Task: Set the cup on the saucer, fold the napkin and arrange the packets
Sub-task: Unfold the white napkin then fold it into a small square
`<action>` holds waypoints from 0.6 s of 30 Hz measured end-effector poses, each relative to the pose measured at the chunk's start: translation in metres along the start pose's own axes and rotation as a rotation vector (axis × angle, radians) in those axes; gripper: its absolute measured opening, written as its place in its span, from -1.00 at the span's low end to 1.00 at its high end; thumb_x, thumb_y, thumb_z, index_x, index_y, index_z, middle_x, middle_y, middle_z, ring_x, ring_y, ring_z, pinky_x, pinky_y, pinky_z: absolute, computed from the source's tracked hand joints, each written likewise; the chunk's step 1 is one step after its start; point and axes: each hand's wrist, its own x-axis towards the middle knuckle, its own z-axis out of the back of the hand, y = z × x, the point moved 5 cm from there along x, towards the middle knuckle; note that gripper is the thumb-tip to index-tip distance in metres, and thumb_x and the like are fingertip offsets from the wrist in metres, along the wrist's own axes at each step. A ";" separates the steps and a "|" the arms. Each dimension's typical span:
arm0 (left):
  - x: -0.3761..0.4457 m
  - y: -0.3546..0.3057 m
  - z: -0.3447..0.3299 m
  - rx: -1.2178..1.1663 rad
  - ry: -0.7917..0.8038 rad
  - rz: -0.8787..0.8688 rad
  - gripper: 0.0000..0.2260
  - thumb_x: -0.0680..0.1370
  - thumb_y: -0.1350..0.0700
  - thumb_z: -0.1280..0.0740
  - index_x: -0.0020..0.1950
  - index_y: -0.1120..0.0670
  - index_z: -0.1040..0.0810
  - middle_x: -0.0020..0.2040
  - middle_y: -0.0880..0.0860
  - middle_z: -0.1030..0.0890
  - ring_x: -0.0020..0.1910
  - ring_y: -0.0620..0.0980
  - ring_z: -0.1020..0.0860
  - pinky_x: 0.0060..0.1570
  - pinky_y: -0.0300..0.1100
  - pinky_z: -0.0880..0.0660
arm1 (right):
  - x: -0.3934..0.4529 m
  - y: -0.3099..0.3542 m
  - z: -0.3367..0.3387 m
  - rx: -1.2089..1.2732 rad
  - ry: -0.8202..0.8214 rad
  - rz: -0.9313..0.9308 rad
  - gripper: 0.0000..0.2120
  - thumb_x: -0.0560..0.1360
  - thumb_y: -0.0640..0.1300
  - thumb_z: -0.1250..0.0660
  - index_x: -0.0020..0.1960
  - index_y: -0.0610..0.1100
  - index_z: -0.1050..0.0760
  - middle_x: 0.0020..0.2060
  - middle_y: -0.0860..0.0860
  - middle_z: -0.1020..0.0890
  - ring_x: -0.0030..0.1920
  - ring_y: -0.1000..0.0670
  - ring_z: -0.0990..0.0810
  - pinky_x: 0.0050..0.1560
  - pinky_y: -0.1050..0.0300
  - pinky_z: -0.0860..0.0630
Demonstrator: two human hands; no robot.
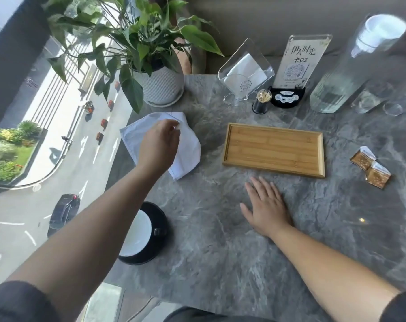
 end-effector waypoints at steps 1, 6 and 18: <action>0.003 -0.015 0.012 -0.078 0.017 -0.023 -0.81 0.59 0.12 -0.24 0.15 0.10 -0.57 0.01 0.01 -0.63 -0.05 -0.07 -0.56 -0.10 -0.31 -0.44 | 0.000 0.000 0.001 -0.005 -0.005 0.000 -0.36 0.52 0.24 -0.01 0.48 -0.08 -0.22 0.50 -0.06 -0.24 0.51 -0.08 -0.11 0.49 -0.06 0.08; 0.021 -0.087 0.074 -0.211 0.168 -0.180 -0.83 0.59 0.06 -0.28 0.16 -0.01 -0.54 -0.11 -0.09 -0.62 -0.15 -0.14 -0.58 -0.11 -0.29 -0.51 | 0.006 -0.003 0.014 0.177 0.102 -0.016 -0.43 0.55 0.24 -0.05 0.44 -0.06 -0.29 0.48 -0.02 -0.25 0.48 -0.07 -0.14 0.47 -0.07 -0.07; 0.001 -0.200 0.157 -0.296 0.478 -0.538 -0.83 0.52 0.16 -0.24 -0.04 -0.02 -0.60 -0.16 0.03 -0.63 -0.15 0.02 -0.55 -0.10 -0.10 -0.46 | 0.065 0.028 0.310 1.024 -0.318 0.156 -0.71 0.48 -0.03 -0.35 0.19 0.05 -0.51 0.05 0.13 -0.56 0.09 0.15 -0.54 0.12 0.19 -0.46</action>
